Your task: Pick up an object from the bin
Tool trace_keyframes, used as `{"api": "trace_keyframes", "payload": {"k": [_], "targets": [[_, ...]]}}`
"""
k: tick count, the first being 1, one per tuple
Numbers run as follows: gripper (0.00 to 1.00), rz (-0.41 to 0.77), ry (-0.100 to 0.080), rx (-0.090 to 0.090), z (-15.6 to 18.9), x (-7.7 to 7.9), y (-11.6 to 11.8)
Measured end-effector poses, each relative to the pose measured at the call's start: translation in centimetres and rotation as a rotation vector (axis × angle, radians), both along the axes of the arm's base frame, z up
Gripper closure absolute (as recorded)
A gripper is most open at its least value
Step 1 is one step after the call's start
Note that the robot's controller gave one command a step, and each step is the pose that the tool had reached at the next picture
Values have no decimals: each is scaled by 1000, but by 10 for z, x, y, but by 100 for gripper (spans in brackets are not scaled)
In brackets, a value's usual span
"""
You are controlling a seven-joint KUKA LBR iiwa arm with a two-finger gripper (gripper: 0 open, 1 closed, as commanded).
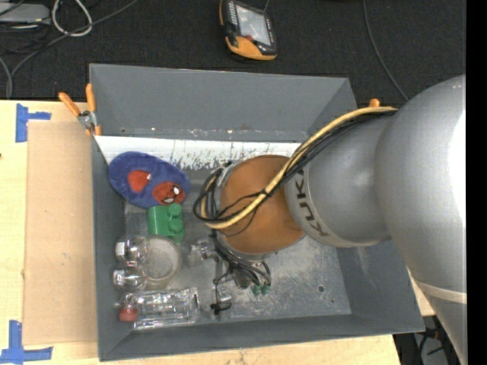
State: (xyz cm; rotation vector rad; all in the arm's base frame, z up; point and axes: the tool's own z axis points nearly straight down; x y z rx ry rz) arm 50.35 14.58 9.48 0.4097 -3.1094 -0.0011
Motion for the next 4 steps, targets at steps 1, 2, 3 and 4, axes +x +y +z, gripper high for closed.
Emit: {"api": "trace_keyframes", "payload": {"k": [1,2,3,4], "targets": [[0,-29,-8,1,51,-21,10],[0,38,5,2,5,-16,67],[0,49,-13,0,-24,-13,85],[100,115,-15,6,-22,-19,71]]}}
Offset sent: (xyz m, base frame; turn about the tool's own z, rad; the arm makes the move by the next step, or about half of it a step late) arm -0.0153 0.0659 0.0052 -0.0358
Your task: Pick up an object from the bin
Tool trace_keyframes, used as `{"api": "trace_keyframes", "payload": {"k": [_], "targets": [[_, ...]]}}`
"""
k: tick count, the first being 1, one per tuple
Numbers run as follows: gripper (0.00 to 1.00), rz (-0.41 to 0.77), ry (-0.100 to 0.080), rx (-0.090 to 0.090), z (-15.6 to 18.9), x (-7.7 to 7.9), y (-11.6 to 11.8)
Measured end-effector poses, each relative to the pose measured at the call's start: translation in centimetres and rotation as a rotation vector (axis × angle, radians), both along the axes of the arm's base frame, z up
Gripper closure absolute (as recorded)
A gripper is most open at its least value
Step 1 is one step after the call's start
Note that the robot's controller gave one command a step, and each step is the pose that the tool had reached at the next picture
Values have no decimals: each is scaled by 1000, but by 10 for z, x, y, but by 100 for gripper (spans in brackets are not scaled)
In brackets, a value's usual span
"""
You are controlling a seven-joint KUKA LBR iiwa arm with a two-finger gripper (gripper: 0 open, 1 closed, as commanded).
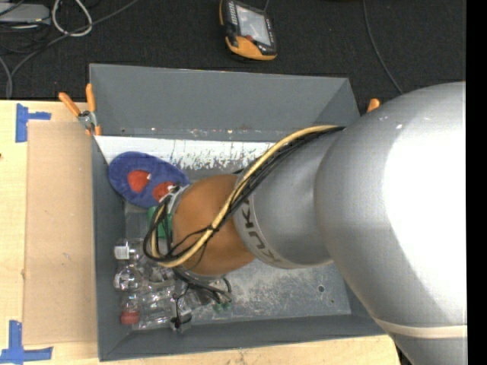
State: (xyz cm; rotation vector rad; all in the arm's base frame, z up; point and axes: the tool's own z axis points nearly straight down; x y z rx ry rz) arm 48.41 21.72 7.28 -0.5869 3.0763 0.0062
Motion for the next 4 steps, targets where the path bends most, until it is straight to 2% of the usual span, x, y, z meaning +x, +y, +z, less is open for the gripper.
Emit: {"api": "trace_keyframes", "payload": {"k": [1,2,4], "targets": [[100,-1,0,0,0,0,0],[100,0,17,-8,22,-5,-2],[100,-3,17,-8,72,-5,-2]]}}
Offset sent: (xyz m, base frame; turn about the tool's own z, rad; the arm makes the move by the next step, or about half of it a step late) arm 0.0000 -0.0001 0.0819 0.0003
